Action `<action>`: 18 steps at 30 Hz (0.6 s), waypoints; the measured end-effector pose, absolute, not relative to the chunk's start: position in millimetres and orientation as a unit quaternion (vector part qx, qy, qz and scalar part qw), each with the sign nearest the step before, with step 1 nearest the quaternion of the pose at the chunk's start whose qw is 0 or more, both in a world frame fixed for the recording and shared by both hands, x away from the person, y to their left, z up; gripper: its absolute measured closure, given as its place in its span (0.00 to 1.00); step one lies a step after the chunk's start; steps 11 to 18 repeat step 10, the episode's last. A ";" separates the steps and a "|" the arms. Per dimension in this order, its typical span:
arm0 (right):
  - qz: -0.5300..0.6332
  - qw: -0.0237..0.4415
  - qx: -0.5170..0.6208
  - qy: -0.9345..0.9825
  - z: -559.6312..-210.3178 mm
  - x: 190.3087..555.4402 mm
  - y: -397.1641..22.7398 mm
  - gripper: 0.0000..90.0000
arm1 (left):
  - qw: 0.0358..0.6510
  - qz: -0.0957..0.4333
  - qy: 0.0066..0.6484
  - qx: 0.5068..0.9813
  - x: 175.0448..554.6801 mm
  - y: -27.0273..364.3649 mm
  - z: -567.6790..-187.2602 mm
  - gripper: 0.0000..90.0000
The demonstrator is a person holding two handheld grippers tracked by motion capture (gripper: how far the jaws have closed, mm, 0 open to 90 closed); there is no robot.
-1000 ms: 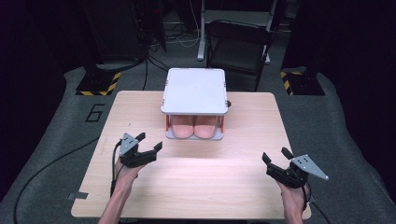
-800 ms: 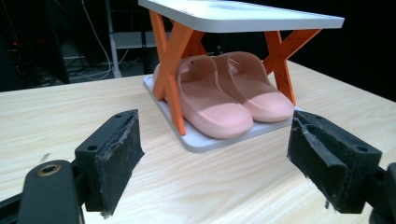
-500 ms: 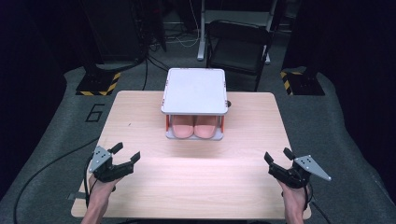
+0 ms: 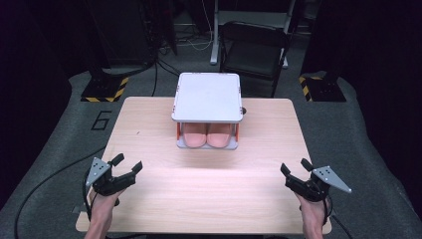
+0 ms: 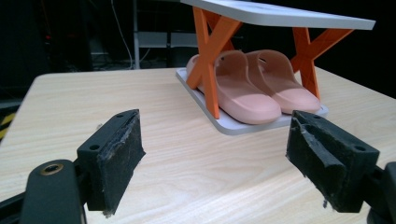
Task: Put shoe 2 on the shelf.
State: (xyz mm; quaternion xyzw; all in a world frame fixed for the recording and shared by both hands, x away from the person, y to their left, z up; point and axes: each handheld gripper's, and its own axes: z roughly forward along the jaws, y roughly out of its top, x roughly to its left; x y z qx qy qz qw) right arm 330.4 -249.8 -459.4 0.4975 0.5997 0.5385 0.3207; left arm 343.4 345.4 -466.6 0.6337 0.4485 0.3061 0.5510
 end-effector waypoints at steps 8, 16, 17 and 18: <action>0.537 0.317 0.496 0.605 -461.3 331.7 -248.6 0.18 | 0.555 0.304 0.464 0.620 344.0 347.5 -468.1 0.20; 0.533 0.318 0.494 0.609 -461.9 332.9 -247.2 0.17 | 0.552 0.301 0.466 0.623 344.1 347.0 -468.6 0.20; 0.533 0.318 0.494 0.609 -461.9 332.9 -247.2 0.17 | 0.552 0.301 0.466 0.623 344.1 347.0 -468.6 0.20; 0.533 0.318 0.494 0.609 -461.9 332.9 -247.2 0.17 | 0.552 0.301 0.466 0.623 344.1 347.0 -468.6 0.20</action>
